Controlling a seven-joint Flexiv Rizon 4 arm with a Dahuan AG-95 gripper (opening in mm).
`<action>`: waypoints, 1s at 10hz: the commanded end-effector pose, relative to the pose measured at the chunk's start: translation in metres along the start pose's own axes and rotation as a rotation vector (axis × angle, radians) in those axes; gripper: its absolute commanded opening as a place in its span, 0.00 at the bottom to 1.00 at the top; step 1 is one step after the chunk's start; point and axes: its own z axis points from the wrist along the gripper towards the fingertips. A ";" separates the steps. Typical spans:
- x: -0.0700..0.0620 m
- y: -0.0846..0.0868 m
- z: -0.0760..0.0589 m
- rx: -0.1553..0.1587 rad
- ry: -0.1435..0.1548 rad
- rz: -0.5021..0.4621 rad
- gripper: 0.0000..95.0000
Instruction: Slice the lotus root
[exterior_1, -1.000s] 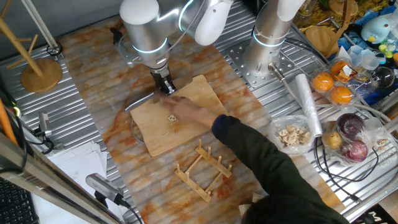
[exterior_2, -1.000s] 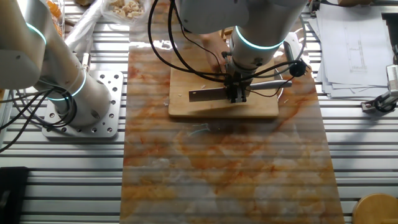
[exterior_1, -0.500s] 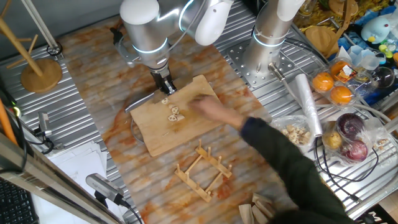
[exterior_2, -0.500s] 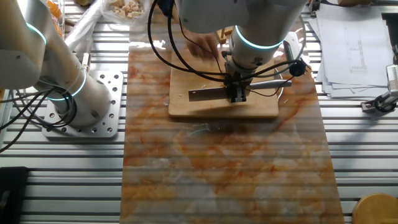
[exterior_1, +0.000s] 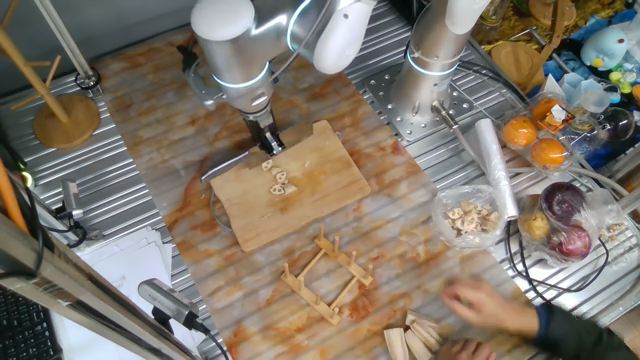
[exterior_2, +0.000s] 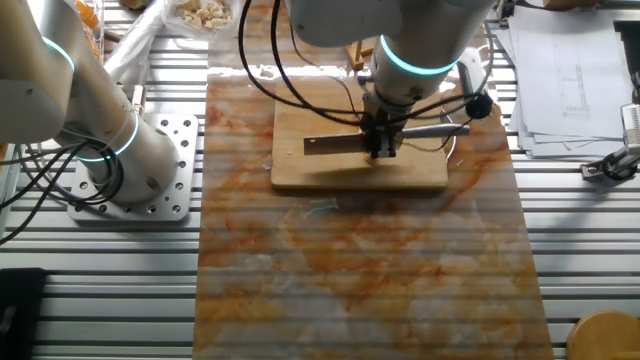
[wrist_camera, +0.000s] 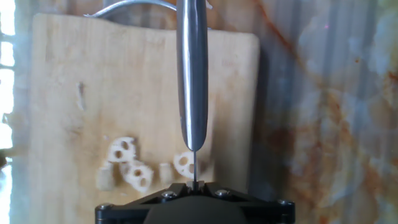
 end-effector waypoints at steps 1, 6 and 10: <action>0.000 -0.003 0.000 0.003 -0.003 -0.034 0.00; 0.001 -0.012 -0.001 -0.012 -0.001 -0.037 0.00; 0.004 -0.013 0.006 -0.013 -0.011 -0.036 0.00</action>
